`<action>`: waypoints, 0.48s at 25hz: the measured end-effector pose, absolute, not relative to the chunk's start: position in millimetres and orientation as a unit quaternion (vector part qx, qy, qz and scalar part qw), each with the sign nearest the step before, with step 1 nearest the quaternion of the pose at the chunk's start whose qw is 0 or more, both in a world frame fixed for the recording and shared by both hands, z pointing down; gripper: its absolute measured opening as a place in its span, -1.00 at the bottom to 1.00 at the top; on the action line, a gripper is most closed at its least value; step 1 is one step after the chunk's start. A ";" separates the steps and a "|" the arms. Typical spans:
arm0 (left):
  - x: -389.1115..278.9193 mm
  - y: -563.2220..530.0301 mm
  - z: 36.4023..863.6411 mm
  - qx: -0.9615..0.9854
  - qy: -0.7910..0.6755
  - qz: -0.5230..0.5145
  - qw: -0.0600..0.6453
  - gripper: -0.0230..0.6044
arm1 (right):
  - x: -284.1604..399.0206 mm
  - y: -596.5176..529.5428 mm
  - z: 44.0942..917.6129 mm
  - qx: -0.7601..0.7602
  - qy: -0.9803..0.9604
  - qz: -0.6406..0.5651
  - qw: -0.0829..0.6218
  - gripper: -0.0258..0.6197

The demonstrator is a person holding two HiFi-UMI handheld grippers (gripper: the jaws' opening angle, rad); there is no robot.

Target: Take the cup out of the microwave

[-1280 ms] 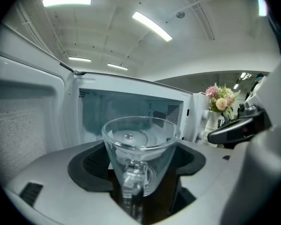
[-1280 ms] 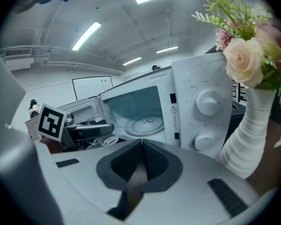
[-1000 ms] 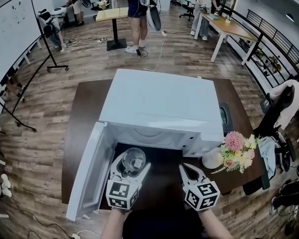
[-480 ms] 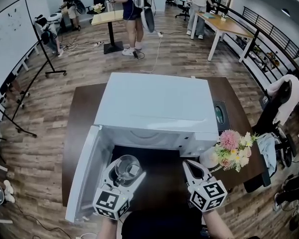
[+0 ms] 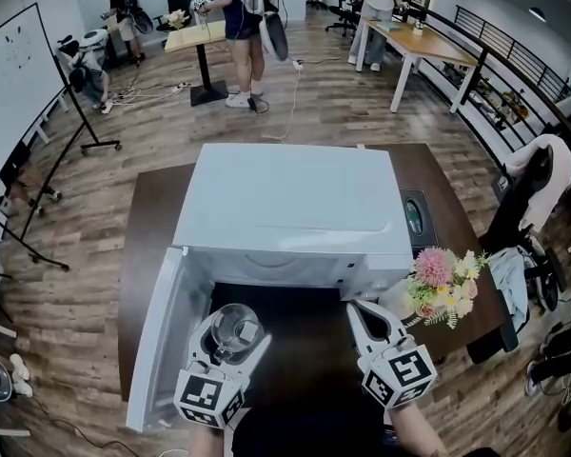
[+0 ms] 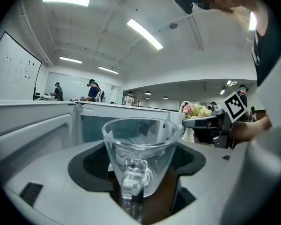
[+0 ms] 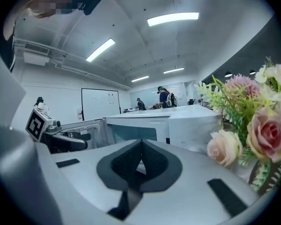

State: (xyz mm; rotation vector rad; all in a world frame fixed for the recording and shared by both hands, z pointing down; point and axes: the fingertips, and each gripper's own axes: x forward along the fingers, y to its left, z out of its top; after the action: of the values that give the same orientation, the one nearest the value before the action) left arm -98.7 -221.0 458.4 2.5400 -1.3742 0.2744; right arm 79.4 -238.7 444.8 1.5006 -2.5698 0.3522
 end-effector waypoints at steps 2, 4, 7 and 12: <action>-101.3 -220.9 459.6 0.866 -0.475 0.093 0.123 0.26 | 77.6 -238.8 444.7 0.500 -0.855 0.117 0.072 -0.94; -104.1 -220.9 460.0 0.864 -0.480 0.089 0.126 0.26 | 74.8 -238.6 443.2 0.500 -0.855 0.118 0.073 -0.94; -106.7 -221.4 461.3 0.860 -0.487 0.085 0.130 0.26 | 72.3 -238.4 443.1 0.500 -0.855 0.118 0.072 -0.94; -105.2 -221.2 462.2 0.857 -0.491 0.080 0.133 0.26 | 72.2 -236.3 444.0 0.499 -0.855 0.119 0.075 -0.94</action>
State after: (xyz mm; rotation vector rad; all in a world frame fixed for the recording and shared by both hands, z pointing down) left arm -105.2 -221.2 462.2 2.4877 -1.4233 0.2328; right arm 72.2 -236.3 444.0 1.4984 -2.5649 0.3562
